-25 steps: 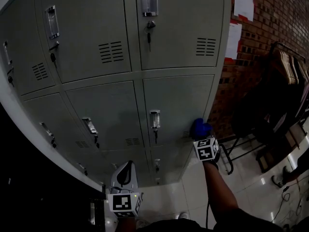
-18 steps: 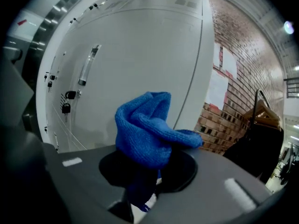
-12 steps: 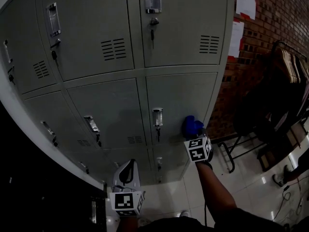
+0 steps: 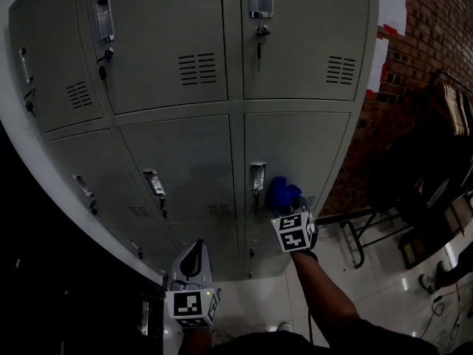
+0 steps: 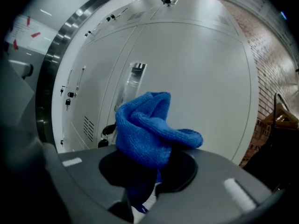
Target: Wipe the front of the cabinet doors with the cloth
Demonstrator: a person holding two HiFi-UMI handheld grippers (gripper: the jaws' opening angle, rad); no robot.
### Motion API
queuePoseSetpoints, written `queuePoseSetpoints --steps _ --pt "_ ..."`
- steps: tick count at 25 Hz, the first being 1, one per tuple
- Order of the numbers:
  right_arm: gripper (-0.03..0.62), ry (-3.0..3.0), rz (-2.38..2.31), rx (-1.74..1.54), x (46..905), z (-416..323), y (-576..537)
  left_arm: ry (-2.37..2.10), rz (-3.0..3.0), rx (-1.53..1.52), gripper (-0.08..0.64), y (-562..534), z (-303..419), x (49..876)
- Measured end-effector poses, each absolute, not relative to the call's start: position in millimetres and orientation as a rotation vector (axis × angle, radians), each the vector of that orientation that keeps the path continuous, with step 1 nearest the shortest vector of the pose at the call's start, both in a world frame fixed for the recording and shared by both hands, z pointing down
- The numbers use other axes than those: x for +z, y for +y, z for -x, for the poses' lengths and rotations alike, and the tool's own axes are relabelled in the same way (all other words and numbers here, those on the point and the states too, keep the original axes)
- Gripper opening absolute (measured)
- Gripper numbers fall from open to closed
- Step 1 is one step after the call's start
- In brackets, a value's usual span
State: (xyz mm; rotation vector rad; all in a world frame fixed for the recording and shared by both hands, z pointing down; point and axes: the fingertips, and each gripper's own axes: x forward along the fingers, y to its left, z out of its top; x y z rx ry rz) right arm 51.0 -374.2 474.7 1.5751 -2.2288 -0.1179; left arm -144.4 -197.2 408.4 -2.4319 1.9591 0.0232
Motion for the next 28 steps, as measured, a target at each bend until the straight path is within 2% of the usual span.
queuePoseSetpoints --steps 7,16,20,28 --pt "0.094 -2.286 -1.505 -0.147 471.6 -9.0 -371.2 1.983 2.41 0.028 0.017 -191.0 157.1 409.2" --pt "0.095 -2.333 -1.553 -0.171 466.5 -21.7 -362.5 2.001 2.408 0.039 0.017 -189.1 162.2 411.3" --pt "0.095 -2.271 -1.609 -0.148 483.3 -52.6 -357.8 1.975 2.428 0.046 0.017 -190.8 150.5 409.9" --pt "0.095 -2.044 -1.776 0.021 521.7 -164.3 -361.8 1.975 2.438 0.027 0.017 -195.5 140.9 414.3"
